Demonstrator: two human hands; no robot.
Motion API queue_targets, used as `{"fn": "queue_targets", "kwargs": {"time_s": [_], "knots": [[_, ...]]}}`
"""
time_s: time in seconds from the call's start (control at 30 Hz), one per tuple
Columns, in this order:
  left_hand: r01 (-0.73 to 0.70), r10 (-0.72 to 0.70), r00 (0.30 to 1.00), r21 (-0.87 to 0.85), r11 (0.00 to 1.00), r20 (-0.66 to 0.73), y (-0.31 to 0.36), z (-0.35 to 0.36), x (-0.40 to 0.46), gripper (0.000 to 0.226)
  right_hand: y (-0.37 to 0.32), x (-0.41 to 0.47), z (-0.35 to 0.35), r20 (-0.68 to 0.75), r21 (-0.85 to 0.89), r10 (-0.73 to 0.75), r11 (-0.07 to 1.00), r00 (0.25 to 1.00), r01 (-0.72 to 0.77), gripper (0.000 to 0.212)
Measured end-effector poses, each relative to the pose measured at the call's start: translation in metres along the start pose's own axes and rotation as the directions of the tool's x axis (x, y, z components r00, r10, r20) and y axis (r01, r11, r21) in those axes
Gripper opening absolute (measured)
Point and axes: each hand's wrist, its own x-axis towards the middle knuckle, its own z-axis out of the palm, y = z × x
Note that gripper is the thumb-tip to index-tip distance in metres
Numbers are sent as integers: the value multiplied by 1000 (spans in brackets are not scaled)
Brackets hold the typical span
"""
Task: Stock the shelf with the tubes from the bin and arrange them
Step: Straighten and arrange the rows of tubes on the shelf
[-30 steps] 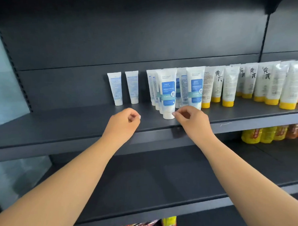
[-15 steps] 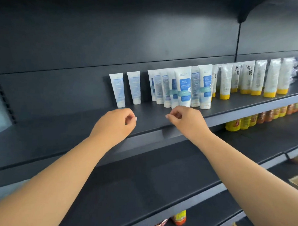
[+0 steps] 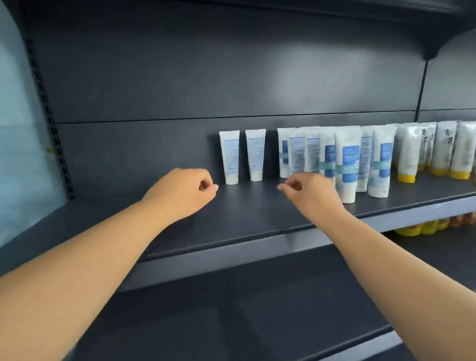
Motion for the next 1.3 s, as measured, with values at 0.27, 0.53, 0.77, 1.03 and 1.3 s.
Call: {"fn": "queue_targets", "kwargs": {"time_s": [0.27, 0.53, 0.77, 1.03, 1.3], "knots": [[-64, 65, 998, 7, 998, -11, -57, -3, 100, 21, -27, 89, 44, -119, 11, 65, 998, 991, -64, 23], [-118, 117, 993, -95, 989, -15, -84, 11, 171, 16, -30, 141, 71, -143, 58, 173, 984, 974, -167, 26], [-103, 91, 994, -229, 968, -60, -73, 31, 212, 15, -11, 160, 72, -159, 108, 235, 970, 959, -220, 26], [-145, 71, 973, -347, 927, -218, -54, 40, 258, 21, 3, 217, 71, -149, 262, 275, 937, 950, -231, 28], [-120, 129, 992, -364, 923, 1, -40, 59, 295, 40, 8, 257, 86, -146, 341, 296, 911, 944, -232, 26]]}}
